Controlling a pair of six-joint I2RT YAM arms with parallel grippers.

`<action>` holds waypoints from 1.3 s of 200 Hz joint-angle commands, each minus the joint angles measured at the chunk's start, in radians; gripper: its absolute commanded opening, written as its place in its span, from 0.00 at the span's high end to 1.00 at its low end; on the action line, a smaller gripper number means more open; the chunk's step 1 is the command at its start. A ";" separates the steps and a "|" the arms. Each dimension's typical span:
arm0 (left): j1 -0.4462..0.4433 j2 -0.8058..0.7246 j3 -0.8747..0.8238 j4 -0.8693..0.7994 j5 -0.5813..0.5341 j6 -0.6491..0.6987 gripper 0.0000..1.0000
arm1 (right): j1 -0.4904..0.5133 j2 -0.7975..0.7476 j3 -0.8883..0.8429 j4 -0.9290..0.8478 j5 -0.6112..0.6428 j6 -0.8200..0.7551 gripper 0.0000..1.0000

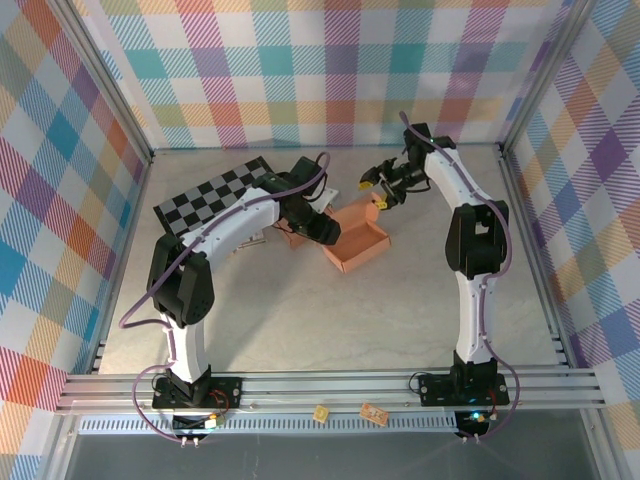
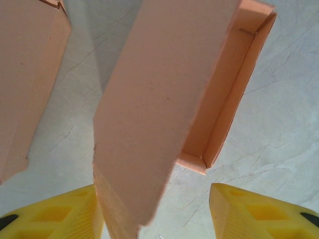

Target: Fold the paper box

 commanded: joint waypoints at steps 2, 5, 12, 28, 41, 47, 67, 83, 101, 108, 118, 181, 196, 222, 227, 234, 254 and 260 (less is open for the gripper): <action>-0.004 -0.003 -0.004 -0.028 -0.031 -0.021 0.44 | 0.010 -0.012 -0.032 -0.004 -0.028 0.004 0.47; -0.004 -0.004 -0.007 -0.024 -0.030 -0.021 0.44 | 0.010 -0.013 -0.035 -0.002 -0.029 0.005 0.47; -0.004 -0.006 -0.011 -0.016 -0.027 -0.026 0.44 | 0.010 -0.016 -0.044 0.003 -0.030 0.007 0.47; -0.004 -0.001 -0.012 0.001 -0.023 -0.047 0.44 | 0.014 -0.028 -0.059 0.007 -0.033 0.011 0.48; -0.004 0.001 -0.006 0.015 -0.030 -0.072 0.45 | 0.016 -0.045 -0.079 0.009 -0.032 0.015 0.48; -0.004 0.002 -0.006 0.025 -0.034 -0.081 0.45 | 0.016 -0.056 -0.091 0.011 -0.031 0.019 0.48; -0.004 0.007 0.003 0.055 -0.030 -0.113 0.45 | 0.017 -0.090 -0.141 0.018 -0.031 0.038 0.48; -0.004 0.020 0.016 0.070 -0.009 -0.145 0.46 | 0.021 -0.121 -0.185 0.015 -0.023 0.052 0.48; -0.005 0.022 0.011 0.100 0.018 -0.190 0.47 | 0.024 -0.166 -0.236 0.012 0.020 0.066 0.47; -0.004 0.018 0.005 0.111 0.027 -0.208 0.47 | 0.023 -0.185 -0.257 0.009 0.044 0.075 0.47; -0.005 0.004 -0.003 0.127 0.037 -0.230 0.47 | 0.024 -0.216 -0.292 0.017 0.075 0.088 0.47; 0.050 -0.135 -0.045 0.047 0.005 -0.197 0.34 | 0.020 -0.307 -0.423 0.045 0.174 0.063 0.48; 0.083 -0.115 -0.049 0.035 0.031 -0.121 0.35 | 0.018 -0.302 -0.420 0.036 0.183 0.051 0.48; 0.091 -0.008 0.002 0.024 0.130 -0.002 0.39 | 0.006 -0.314 -0.438 0.028 0.193 0.053 0.48; 0.090 0.005 0.005 0.030 0.135 0.005 0.39 | 0.003 -0.318 -0.445 0.027 0.195 0.055 0.48; 0.088 0.015 0.004 0.044 0.136 0.011 0.39 | -0.003 -0.328 -0.460 0.031 0.196 0.056 0.48; 0.090 0.006 -0.036 0.141 0.123 0.024 0.37 | -0.014 -0.350 -0.507 0.049 0.174 0.060 0.47; 0.090 0.010 -0.038 0.155 0.124 0.025 0.36 | -0.015 -0.354 -0.516 0.053 0.164 0.063 0.47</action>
